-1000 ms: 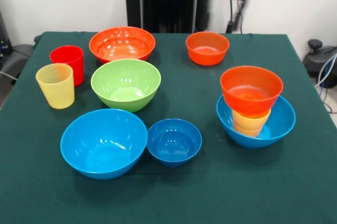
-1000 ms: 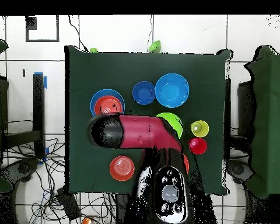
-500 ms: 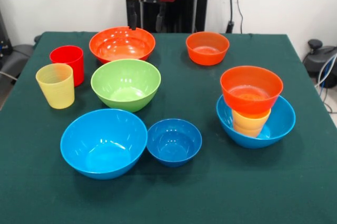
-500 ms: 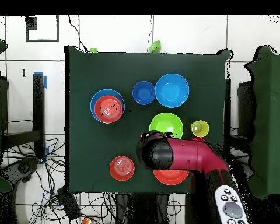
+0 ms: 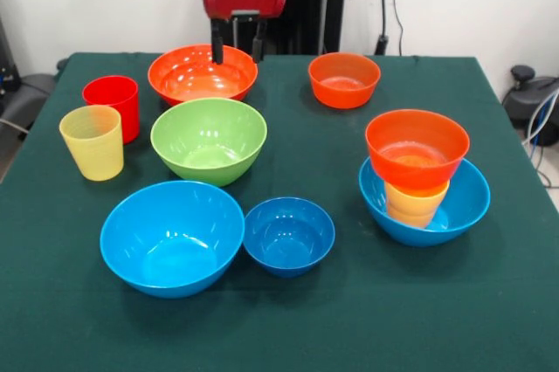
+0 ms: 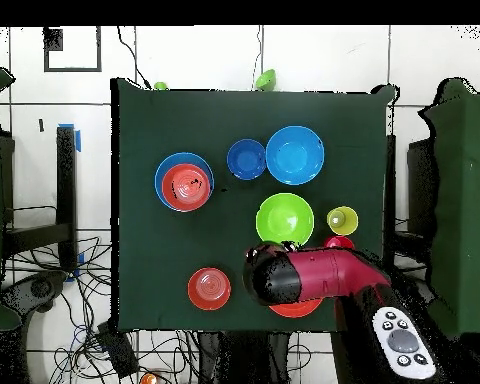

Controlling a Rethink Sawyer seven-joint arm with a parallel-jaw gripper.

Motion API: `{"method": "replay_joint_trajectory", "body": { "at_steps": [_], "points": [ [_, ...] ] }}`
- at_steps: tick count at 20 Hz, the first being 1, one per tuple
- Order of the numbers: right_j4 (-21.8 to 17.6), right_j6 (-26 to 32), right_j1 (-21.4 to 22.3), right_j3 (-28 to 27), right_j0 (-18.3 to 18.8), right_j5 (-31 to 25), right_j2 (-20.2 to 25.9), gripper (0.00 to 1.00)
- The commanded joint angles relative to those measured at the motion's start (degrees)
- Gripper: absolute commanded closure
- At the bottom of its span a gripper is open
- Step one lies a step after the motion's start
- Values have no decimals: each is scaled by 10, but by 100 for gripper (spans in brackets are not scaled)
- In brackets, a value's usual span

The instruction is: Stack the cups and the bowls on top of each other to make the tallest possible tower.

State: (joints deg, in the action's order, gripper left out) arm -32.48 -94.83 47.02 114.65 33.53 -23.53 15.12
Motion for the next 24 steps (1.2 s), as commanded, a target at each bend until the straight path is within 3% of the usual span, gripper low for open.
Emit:
{"method": "replay_joint_trajectory", "body": {
  "at_steps": [1, 6, 9, 14, 24],
  "points": [
    [-108, 73, -84, -8, 9, 68, 52, 0],
    [-175, 61, -122, -57, 15, 82, 30, 0],
    [-197, 95, -131, -80, 47, 67, 57, 0],
    [-194, 160, -124, -94, 101, 10, 119, 0],
    [-190, 257, -162, -137, 197, -69, 205, 0]
  ]
}}
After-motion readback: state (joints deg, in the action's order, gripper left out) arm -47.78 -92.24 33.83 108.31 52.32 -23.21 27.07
